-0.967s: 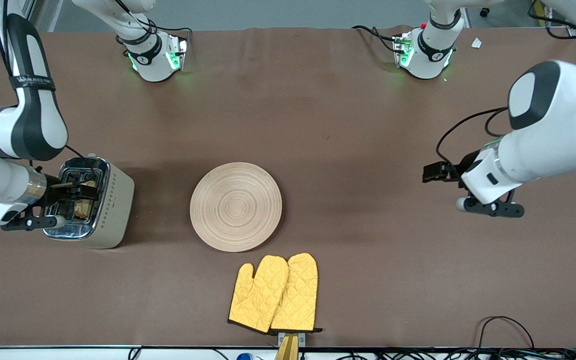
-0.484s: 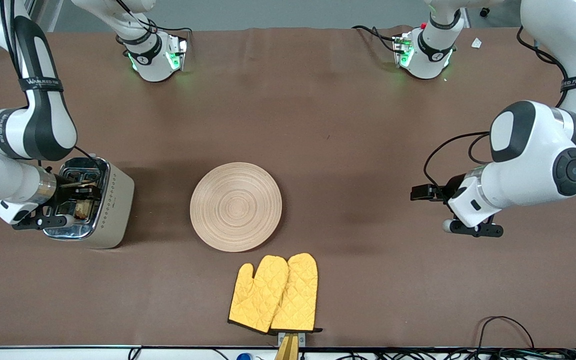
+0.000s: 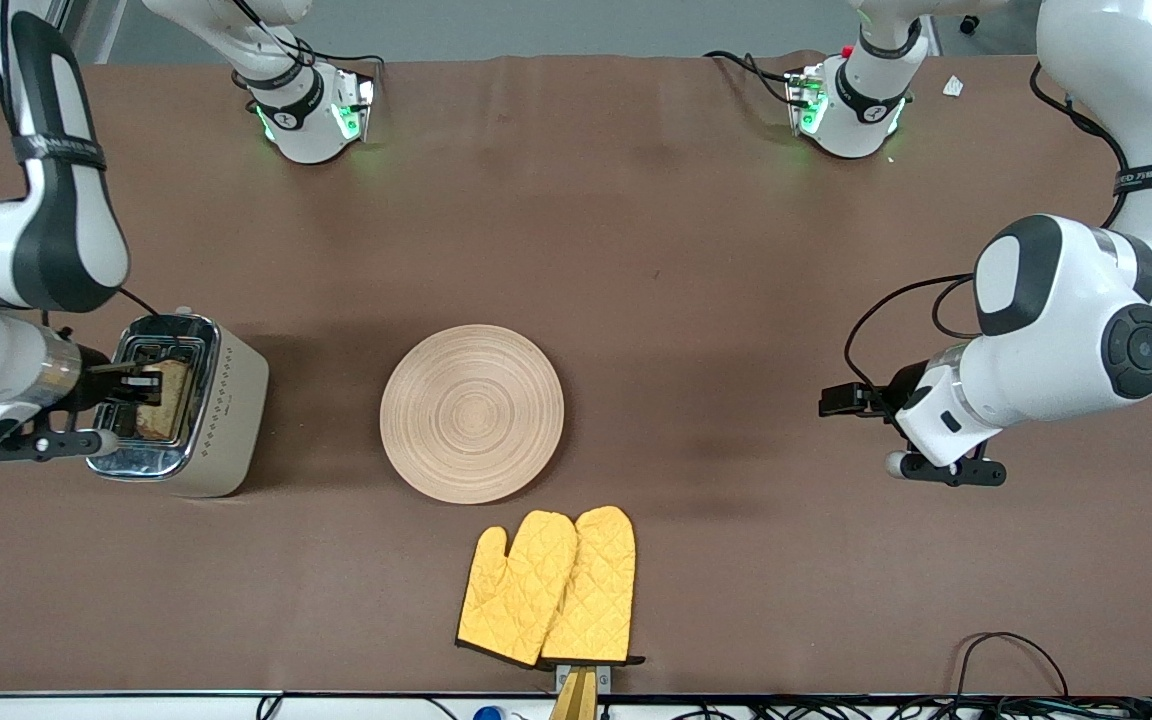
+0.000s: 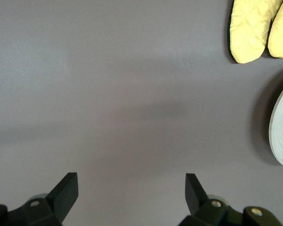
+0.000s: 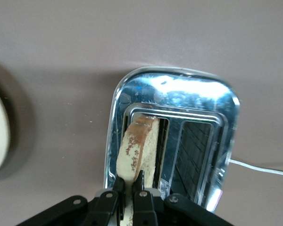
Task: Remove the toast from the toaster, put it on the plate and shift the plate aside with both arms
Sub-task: 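Lower the right gripper and grasp the bread slice in the toaster, then lift the bread out and carry it over the wooden plate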
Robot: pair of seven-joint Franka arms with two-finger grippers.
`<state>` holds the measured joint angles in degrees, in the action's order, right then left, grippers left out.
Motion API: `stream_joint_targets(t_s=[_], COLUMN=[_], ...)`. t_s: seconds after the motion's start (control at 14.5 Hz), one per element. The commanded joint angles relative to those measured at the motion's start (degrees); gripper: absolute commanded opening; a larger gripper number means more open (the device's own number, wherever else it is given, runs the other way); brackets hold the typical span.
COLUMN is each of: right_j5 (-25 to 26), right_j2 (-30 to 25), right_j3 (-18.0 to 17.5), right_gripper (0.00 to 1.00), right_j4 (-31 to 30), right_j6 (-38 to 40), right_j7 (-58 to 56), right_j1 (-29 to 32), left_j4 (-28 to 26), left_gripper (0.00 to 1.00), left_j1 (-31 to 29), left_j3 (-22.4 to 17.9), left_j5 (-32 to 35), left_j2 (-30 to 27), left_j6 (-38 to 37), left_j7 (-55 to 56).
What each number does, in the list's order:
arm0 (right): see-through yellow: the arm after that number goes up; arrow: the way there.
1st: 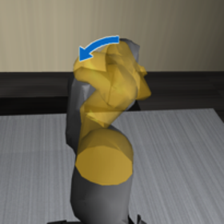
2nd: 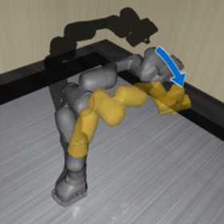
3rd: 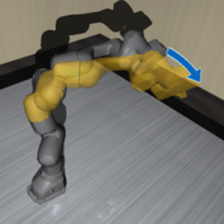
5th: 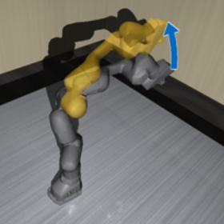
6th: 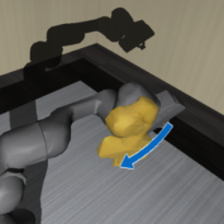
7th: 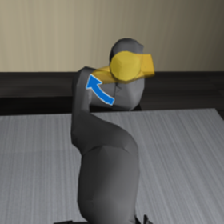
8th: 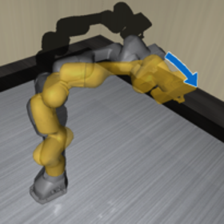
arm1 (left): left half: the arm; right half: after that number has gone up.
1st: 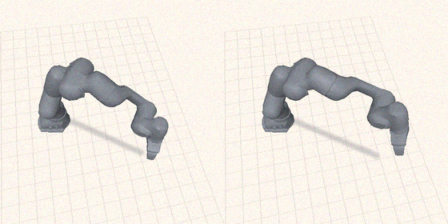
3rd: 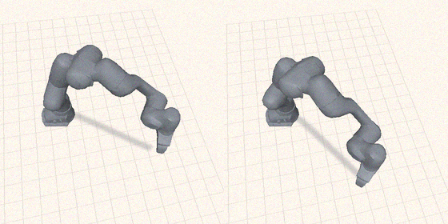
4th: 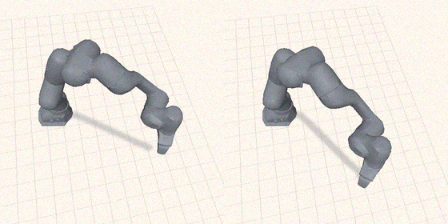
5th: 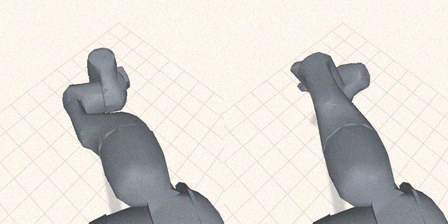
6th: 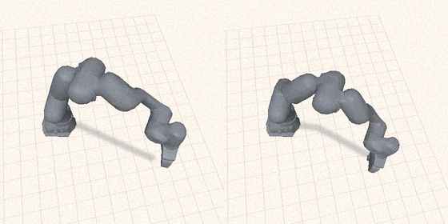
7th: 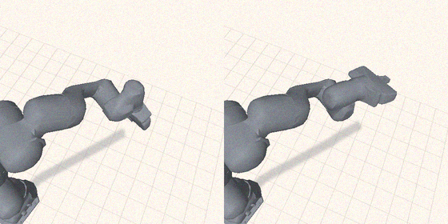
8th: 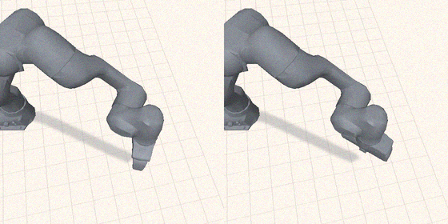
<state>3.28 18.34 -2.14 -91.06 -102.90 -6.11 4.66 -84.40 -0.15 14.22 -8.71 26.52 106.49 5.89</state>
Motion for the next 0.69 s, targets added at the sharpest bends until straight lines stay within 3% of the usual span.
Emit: stream_joint_targets(t_s=[0.0, 0.41, 0.62], right_j5=[0.5, -0.2, -9.0], right_j2=[-1.1, -3.0, -2.0], right_j3=[-0.6, -0.7, -0.7], right_gripper=[0.00, 0.00, 0.00], right_j4=[7.9, 7.7, 4.4], right_j6=[8.0, 9.4, 3.9], right_j7=[0.1, 15.4, 26.5], right_j1=[-0.4, -10.5, -14.4], left_j4=[0.7, 0.6, 0.7], left_gripper=[1.00, 1.00, 1.00], left_j1=[-0.6, -0.9, -1.0], left_j3=[0.2, 0.2, 0.2], left_j5=[-0.8, -0.9, -0.9], left_j2=[0.7, 1.1, 1.1], left_j6=[0.7, 0.7, 0.7], left_j7=[0.2, 0.1, 0.1])
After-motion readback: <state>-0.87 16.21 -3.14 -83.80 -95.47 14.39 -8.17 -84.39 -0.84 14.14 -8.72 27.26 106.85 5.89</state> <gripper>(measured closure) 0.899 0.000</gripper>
